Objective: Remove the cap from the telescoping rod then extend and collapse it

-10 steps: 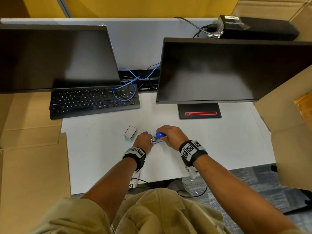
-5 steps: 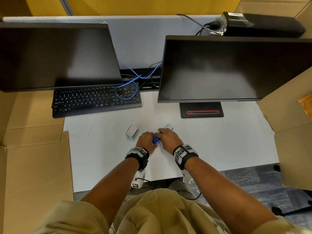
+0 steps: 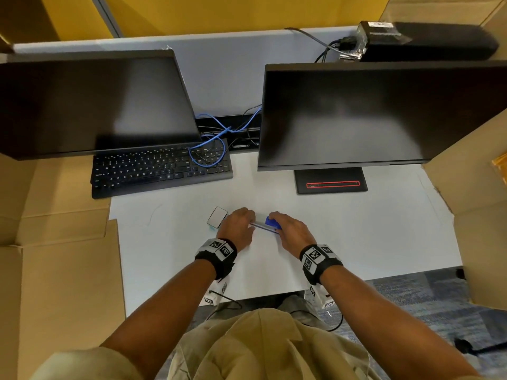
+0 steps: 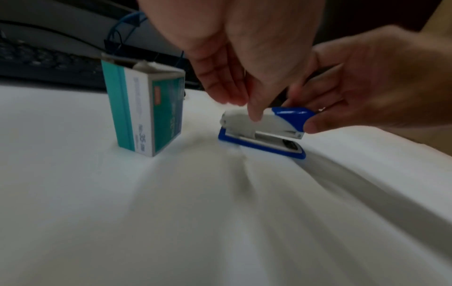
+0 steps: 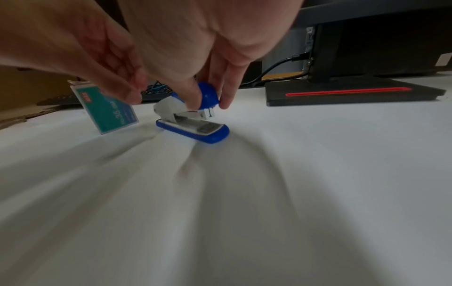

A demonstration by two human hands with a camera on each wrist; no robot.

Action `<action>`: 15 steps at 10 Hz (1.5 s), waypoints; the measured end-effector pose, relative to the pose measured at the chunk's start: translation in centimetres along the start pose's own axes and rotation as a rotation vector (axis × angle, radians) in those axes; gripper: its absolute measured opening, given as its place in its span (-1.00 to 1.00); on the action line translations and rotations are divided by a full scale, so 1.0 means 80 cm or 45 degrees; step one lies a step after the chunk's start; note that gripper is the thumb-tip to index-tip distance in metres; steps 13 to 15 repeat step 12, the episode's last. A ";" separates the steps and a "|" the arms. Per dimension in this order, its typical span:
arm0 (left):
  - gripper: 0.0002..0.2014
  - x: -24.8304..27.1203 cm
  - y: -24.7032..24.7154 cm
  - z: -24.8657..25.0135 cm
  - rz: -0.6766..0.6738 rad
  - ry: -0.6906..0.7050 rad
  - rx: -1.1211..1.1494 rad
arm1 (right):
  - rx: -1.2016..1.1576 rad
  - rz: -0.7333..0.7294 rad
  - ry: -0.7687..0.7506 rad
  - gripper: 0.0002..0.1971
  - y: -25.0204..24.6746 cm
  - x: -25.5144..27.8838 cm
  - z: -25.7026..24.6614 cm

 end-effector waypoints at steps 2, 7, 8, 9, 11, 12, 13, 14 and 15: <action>-0.47 0.016 -0.060 -0.027 0.254 -0.139 -0.309 | 0.070 0.063 -0.056 -0.50 0.000 -0.013 0.001; -0.27 -0.017 -0.010 -0.026 -0.066 -0.458 0.075 | 0.175 -0.081 0.210 -0.51 0.001 -0.027 -0.008; -0.24 -0.023 -0.004 -0.016 -0.076 -0.481 0.088 | 0.185 -0.103 0.223 -0.48 0.000 -0.027 -0.008; -0.25 -0.025 -0.003 -0.015 -0.065 -0.493 0.093 | 0.179 -0.114 0.238 -0.47 -0.001 -0.028 -0.009; -0.23 -0.019 -0.011 -0.007 -0.055 -0.505 0.070 | 0.145 -0.123 0.234 -0.46 -0.008 -0.023 -0.015; -0.09 -0.012 -0.019 -0.003 -0.033 -0.521 0.076 | 0.136 -0.094 0.222 -0.41 -0.011 -0.022 -0.018; -0.09 -0.012 -0.019 -0.003 -0.033 -0.521 0.076 | 0.136 -0.094 0.222 -0.41 -0.011 -0.022 -0.018; -0.09 -0.012 -0.019 -0.003 -0.033 -0.521 0.076 | 0.136 -0.094 0.222 -0.41 -0.011 -0.022 -0.018; -0.09 -0.012 -0.019 -0.003 -0.033 -0.521 0.076 | 0.136 -0.094 0.222 -0.41 -0.011 -0.022 -0.018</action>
Point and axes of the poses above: each hand's wrist, its own x-axis away from the middle knuckle, its own y-axis out of the palm, z = x × y, the point moved 5 cm from there along -x, towards the middle knuckle, and after that the axes turned 8 degrees about x, right-handed, at the moved point
